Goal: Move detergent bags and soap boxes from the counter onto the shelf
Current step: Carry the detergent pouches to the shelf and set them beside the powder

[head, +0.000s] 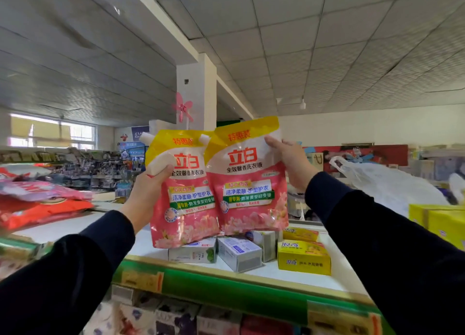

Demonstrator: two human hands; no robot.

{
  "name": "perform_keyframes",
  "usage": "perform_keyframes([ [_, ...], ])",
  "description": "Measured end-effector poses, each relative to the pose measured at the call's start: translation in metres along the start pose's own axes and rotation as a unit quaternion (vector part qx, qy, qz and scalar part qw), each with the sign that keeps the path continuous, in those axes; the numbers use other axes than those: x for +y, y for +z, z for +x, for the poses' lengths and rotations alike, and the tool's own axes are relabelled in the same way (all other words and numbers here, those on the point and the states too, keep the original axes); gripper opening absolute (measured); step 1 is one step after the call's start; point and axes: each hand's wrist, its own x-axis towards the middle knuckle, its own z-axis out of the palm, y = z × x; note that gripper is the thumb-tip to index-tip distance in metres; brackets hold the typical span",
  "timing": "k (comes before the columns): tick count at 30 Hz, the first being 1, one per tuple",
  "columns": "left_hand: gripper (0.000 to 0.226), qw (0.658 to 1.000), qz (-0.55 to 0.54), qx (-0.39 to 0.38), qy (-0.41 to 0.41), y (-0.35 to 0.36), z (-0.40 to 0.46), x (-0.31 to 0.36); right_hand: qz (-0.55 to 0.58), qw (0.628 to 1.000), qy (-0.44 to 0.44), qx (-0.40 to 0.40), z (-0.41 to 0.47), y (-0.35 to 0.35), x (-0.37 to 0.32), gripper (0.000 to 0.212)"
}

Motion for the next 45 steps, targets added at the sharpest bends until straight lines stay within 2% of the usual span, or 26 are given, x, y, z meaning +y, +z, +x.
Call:
perform_keyframes([
  [2,0.017,1.0,0.017,-0.013,-0.014,-0.007,-0.001,-0.003,-0.03,0.998,0.034,-0.031,-0.007,-0.006,0.013,0.051],
  [5,0.024,0.996,0.068,-0.043,-0.041,-0.021,-0.011,-0.011,-0.074,0.994,0.055,-0.065,-0.022,-0.015,0.039,0.055],
  [10,0.051,0.994,0.055,-0.057,-0.075,-0.025,-0.039,-0.033,-0.014,0.99,0.105,-0.088,-0.042,-0.017,0.071,0.059],
  [13,0.046,0.995,-0.005,-0.034,-0.098,-0.021,-0.045,-0.04,-0.007,0.993,0.099,-0.07,-0.043,-0.01,0.077,0.063],
  [16,0.033,0.991,-0.061,0.024,-0.119,-0.015,-0.047,-0.039,0.022,0.995,0.094,-0.031,-0.042,0.004,0.075,0.044],
  [19,0.022,0.989,-0.07,0.081,-0.1,-0.004,-0.045,-0.031,0.032,0.998,0.061,-0.003,-0.039,0.017,0.066,0.033],
  [22,0.02,0.99,-0.069,0.102,-0.072,-0.007,-0.042,-0.009,0.056,0.998,0.039,-0.015,-0.031,0.028,0.046,0.032],
  [26,0.033,0.99,-0.023,0.132,-0.036,-0.041,-0.05,0.03,0.128,0.989,0.031,-0.072,-0.031,0.051,0.029,0.031],
  [33,0.012,0.973,0.075,0.215,0.022,-0.132,-0.109,0.094,0.209,0.95,0.061,-0.222,-0.075,0.159,0.039,0.045],
  [36,0.01,0.961,0.11,0.253,0.032,-0.187,-0.15,0.13,0.241,0.928,0.07,-0.274,-0.107,0.229,0.04,0.031],
  [41,0.023,0.919,0.179,0.346,0.066,-0.295,-0.244,0.208,0.299,0.865,0.115,-0.385,-0.189,0.358,0.022,0.042],
  [43,0.021,0.9,0.209,0.374,0.076,-0.332,-0.287,0.241,0.319,0.837,0.134,-0.424,-0.224,0.403,0.012,0.048],
  [45,0.023,0.871,0.244,0.417,0.091,-0.374,-0.343,0.282,0.336,0.807,0.148,-0.462,-0.272,0.453,-0.004,0.051],
])
